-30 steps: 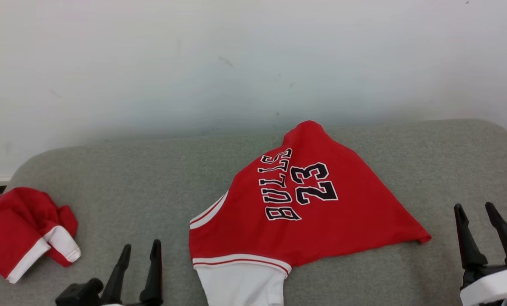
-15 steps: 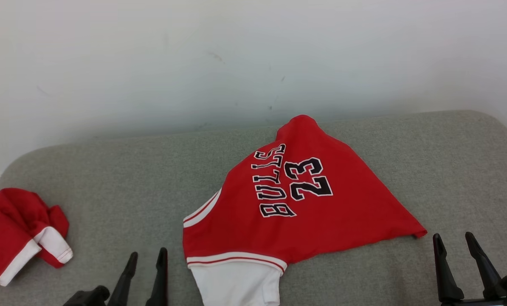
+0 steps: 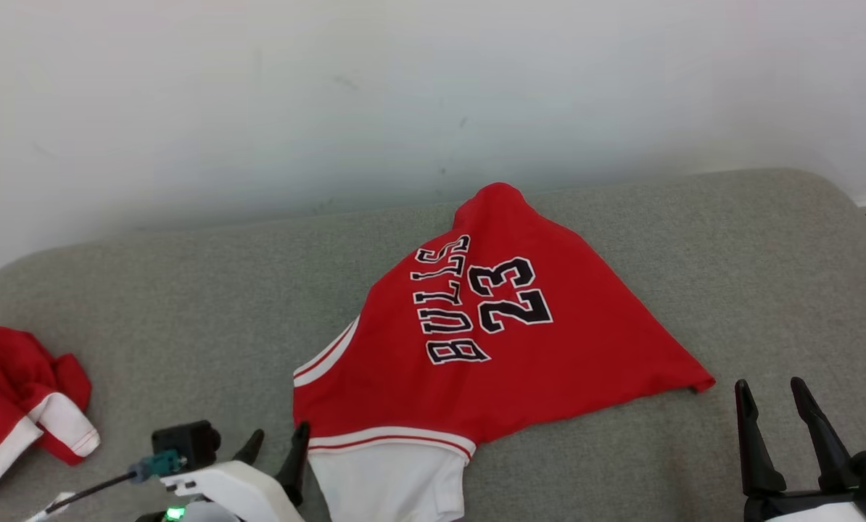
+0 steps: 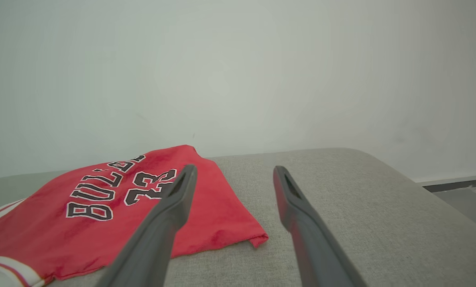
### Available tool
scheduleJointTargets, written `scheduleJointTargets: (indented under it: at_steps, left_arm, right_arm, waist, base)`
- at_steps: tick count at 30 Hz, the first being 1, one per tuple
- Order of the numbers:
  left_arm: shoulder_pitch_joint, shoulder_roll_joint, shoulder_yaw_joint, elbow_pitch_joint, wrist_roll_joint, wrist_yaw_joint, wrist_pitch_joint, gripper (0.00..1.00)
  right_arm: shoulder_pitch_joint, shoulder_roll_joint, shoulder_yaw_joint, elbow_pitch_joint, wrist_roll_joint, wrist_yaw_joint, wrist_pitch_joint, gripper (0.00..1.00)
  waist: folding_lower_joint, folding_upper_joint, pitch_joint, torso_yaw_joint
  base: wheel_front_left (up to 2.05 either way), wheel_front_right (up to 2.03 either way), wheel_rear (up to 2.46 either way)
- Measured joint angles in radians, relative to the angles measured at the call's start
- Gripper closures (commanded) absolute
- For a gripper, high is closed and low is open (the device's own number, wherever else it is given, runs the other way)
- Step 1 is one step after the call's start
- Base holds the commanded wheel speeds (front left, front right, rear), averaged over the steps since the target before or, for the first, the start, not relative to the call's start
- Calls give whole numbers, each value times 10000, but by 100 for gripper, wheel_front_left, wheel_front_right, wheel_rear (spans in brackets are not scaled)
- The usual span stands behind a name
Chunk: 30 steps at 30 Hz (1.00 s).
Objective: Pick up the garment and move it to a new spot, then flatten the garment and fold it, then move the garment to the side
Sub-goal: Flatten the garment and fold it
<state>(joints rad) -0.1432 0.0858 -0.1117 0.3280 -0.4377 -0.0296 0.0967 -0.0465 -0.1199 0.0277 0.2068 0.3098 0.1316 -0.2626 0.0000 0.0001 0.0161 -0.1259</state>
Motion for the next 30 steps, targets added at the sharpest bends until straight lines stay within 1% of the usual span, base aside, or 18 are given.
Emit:
scheduleJointTargets:
  at_steps: [5, 8, 11, 12, 13, 14, 15, 21, 25, 30]
  left_arm:
    - [-402, 171, -105, 698, -134, 221, 1446, 0]
    - [-531, 192, -98, 907, -259, 274, 1854, 0]
    - [-632, 167, -115, 974, -320, 278, 1956, 0]
    - [-652, 165, -102, 989, -324, 314, 1952, 2]
    - [-662, 167, -75, 1014, -343, 353, 1946, 35]
    - [-674, 169, -59, 1039, -349, 393, 1935, 71]
    - [-696, 171, -33, 1072, -349, 410, 1918, 100]
    - [-773, 253, 6, 993, -349, 447, 1691, 100]
    - [-847, 483, 259, 761, -351, 625, 1442, 100]
    - [-866, 830, 560, 784, -410, 782, 1308, 100]
  right_arm:
    - [-161, 161, 56, 92, 4, 0, 0, 0]
    - [-238, 205, 48, 136, 13, 0, 0, 0]
    - [-291, 230, 4, 159, 12, 0, 0, 0]
    - [-294, 238, -2, 165, 10, 0, 0, 0]
    - [-296, 253, -2, 169, 10, 0, 0, 0]
    - [-298, 272, -2, 174, -2, 0, 0, 0]
    - [-298, 293, -2, 188, -2, 0, 0, 0]
    - [-299, 372, -12, 251, -2, 0, 0, 0]
    - [-301, 393, -42, 259, -2, 0, 0, 0]
    - [-309, 395, -17, 259, -2, 0, 0, 0]
  waist:
    - [0, 0, 202, -336]
    - [0, 0, 294, -538]
    - [0, 0, 368, -675]
    - [0, 0, 386, -704]
    - [0, 0, 402, -726]
    - [0, 0, 414, -743]
    - [0, 0, 418, -748]
    - [0, 0, 418, -651]
    - [0, 0, 382, -512]
    - [0, 0, 386, -432]
  base:
    - [0, 0, 0]
    - [0, 0, 0]
    - [0, 0, 0]
    - [0, 0, 0]
    - [0, 0, 0]
    - [0, 0, 0]
    - [0, 0, 0]
    - [0, 0, 0]
    - [0, 0, 0]
    - [0, 0, 0]
